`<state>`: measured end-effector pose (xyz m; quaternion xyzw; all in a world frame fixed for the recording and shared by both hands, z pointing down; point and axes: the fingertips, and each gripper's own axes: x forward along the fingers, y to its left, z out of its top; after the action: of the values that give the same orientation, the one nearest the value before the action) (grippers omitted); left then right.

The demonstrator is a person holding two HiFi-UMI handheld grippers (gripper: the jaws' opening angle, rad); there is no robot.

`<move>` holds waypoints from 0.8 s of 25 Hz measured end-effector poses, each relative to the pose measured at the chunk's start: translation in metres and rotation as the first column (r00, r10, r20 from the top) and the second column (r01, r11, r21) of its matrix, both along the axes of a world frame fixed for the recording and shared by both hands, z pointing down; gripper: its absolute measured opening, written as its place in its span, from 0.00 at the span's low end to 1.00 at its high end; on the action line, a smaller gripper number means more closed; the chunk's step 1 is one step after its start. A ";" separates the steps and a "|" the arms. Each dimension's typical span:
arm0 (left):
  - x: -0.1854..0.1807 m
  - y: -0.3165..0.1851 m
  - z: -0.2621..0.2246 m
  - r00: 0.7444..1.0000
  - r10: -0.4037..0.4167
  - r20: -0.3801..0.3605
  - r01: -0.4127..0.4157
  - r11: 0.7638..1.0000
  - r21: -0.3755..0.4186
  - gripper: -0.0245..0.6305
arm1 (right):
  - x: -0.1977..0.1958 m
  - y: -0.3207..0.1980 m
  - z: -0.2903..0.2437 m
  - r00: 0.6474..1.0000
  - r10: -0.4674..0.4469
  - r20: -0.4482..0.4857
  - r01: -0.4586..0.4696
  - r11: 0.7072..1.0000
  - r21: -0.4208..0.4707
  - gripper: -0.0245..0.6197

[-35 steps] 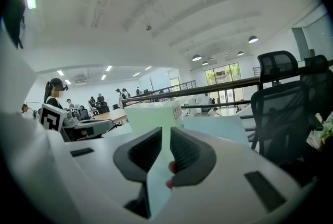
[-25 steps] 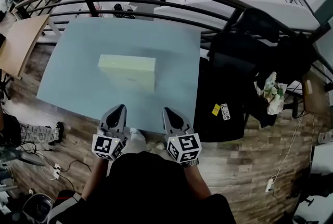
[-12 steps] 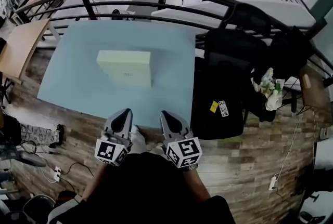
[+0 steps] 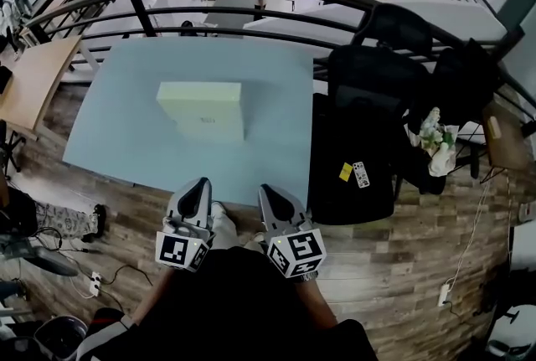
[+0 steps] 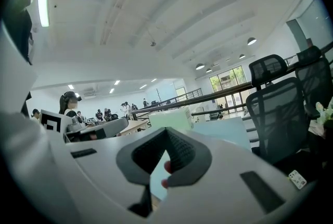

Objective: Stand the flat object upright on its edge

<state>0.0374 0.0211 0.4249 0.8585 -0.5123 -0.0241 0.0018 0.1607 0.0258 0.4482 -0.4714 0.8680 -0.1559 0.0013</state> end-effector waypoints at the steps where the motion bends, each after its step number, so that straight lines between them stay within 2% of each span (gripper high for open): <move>1: 0.001 0.000 0.000 1.000 0.006 0.009 -0.006 1.000 0.001 0.04 | -0.001 0.001 -0.001 1.000 -0.003 -0.003 0.003 1.000 0.002 0.05; 4: 0.004 0.001 -0.002 0.999 0.022 0.030 -0.022 1.000 -0.004 0.04 | -0.004 0.000 -0.003 1.000 -0.009 -0.013 0.009 1.000 0.007 0.05; 8: 0.005 0.003 0.001 0.999 0.033 0.020 -0.033 0.999 -0.016 0.04 | -0.006 -0.001 -0.002 1.000 -0.014 -0.019 0.014 1.000 0.010 0.05; 20: -0.004 0.004 0.007 1.000 0.006 0.020 -0.005 1.000 -0.026 0.04 | -0.013 -0.001 -0.003 0.999 -0.044 -0.030 0.044 0.999 0.010 0.05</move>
<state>0.0338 0.0248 0.4323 0.8600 -0.5102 -0.0088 0.0078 0.1477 0.0244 0.4455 -0.4544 0.8789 -0.1443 -0.0127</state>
